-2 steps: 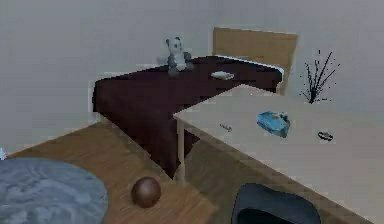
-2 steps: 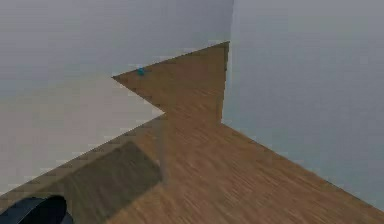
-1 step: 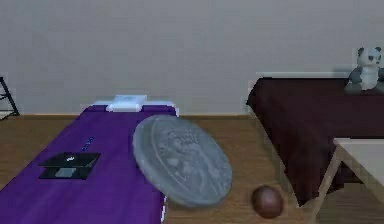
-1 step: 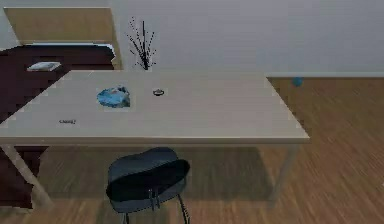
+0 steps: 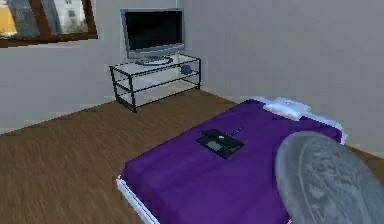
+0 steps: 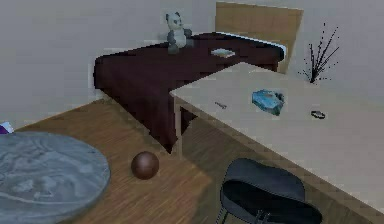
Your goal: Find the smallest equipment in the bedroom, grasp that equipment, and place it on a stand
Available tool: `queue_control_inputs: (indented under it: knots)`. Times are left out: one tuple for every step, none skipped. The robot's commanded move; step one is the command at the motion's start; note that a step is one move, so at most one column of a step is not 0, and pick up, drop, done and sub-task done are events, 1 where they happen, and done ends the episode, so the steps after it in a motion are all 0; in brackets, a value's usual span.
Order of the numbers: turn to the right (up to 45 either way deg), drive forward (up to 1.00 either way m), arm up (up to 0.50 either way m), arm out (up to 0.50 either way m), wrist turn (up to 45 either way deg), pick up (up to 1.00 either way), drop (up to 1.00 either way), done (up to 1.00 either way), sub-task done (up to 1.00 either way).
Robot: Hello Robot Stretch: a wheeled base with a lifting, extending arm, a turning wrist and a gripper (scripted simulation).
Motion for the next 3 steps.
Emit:
queue_control_inputs:
  knots:
    - [-15.0, 0.0, 0.0, 0.0, 0.0, 0.0, 0.0, 0.0, 0.0]
    - [45.0, 0.0, 0.0, 0.0, 0.0, 0.0, 0.0, 0.0, 0.0]
    - [45.0, 0.0, 0.0, 0.0, 0.0, 0.0, 0.0, 0.0, 0.0]
